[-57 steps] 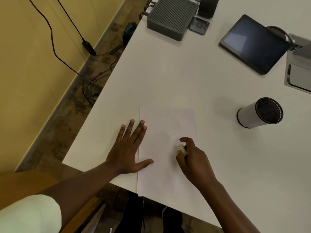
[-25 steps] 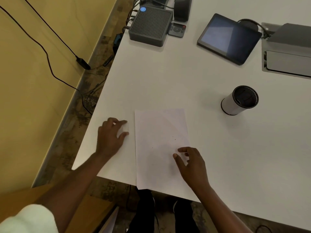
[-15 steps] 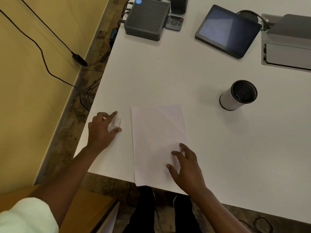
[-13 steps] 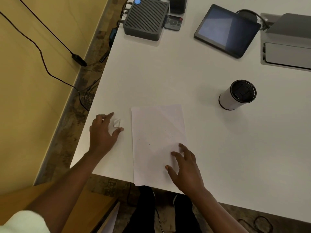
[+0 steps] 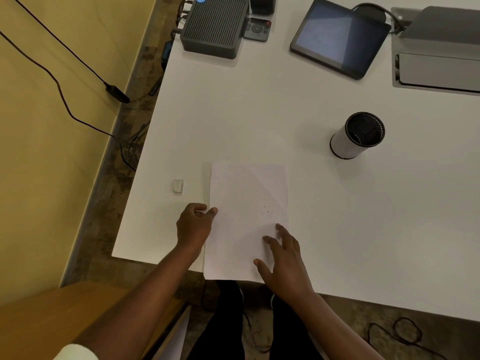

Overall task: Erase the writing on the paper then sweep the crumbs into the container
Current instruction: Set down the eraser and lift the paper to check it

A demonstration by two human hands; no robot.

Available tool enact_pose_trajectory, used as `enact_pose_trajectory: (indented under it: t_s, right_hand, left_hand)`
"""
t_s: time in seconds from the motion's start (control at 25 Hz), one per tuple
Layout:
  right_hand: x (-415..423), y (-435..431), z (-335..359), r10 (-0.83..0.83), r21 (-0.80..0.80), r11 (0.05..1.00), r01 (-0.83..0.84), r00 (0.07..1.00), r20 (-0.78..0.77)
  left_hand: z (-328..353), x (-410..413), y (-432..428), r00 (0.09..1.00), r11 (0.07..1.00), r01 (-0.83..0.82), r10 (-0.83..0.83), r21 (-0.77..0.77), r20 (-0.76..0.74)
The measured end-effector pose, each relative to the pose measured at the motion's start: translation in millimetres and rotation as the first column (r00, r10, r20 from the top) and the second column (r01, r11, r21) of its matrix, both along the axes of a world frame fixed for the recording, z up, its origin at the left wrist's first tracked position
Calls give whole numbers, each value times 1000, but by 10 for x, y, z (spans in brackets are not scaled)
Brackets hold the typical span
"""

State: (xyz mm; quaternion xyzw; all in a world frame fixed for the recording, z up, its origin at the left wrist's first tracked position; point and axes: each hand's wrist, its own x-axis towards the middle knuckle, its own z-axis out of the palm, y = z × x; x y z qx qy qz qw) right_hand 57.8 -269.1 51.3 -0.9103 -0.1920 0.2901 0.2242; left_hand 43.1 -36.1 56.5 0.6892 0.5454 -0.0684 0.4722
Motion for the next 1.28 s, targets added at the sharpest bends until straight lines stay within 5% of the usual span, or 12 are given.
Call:
enact_pose_trajectory:
  t_s: [0.36,0.56,0.76,1.08,1.28]
  right_hand:
    - [-262,-40,124,-99,6,995,100,992,-77]
    - [-410,213,266,95,280,955,-102,995,38]
    - [-372,416,123,103,299,944,-137,987,126]
    - [-583,363,-201,-121,127,986,108,987,106]
    - [-555,533,51,-72,281,960,23,983,166]
  left_hand:
    - [145,118,-239,865,855,501,-501,135,-40]
    - [373,207,-346,742,712,659,-669,242,-53]
    - [544,323,-283,660,616,731,-747,294,-76]
    - [861,443,-126,595,534,793,-782,293,-184]
    - [993,467,-167,591,542,803,-779,247,-211]
